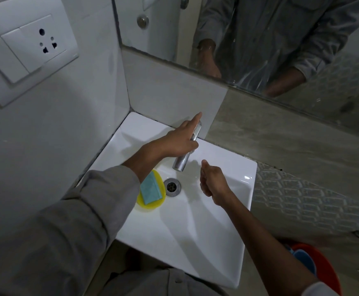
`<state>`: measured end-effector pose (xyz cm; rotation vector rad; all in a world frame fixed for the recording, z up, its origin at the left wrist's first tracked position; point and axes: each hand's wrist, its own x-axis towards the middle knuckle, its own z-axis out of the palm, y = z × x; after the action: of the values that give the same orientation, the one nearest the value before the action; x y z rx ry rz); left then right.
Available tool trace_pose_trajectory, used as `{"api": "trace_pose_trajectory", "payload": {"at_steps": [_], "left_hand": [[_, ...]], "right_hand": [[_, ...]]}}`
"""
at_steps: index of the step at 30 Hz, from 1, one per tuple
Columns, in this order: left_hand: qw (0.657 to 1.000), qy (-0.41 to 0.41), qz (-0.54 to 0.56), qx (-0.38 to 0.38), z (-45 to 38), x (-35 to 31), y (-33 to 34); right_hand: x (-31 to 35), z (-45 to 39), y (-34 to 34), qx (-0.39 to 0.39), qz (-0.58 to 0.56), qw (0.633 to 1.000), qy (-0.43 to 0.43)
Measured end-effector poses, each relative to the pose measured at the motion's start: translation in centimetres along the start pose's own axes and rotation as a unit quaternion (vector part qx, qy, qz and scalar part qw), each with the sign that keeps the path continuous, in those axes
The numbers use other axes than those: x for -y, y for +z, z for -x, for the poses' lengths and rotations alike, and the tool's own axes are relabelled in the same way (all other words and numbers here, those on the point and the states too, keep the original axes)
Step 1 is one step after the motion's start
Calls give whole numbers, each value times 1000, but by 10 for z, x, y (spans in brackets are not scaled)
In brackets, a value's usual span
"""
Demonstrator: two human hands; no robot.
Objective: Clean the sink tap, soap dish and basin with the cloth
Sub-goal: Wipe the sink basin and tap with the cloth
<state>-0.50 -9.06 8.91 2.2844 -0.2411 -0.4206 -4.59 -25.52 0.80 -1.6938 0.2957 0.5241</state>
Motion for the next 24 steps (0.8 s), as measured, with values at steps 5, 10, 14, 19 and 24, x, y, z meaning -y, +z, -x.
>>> {"api": "trace_pose_trajectory", "payload": {"at_steps": [5, 10, 14, 19, 24], "left_hand": [[1000, -4, 6, -3, 1, 0, 1], [1000, -5, -4, -6, 1, 1, 1], [1000, -3, 0, -8, -2, 2, 2], [1000, -3, -3, -16, -5, 6, 5], [1000, -4, -5, -21, -8, 8, 7]], "right_hand": [[-1, 3, 3, -9, -9, 1000, -4], [-1, 15, -3, 53, -41, 996, 62], [-9, 27, -23, 111, -147, 976, 114], [-16, 33, -55, -231, -83, 958, -146], [-29, 4, -76, -363, 273, 876, -161]]}}
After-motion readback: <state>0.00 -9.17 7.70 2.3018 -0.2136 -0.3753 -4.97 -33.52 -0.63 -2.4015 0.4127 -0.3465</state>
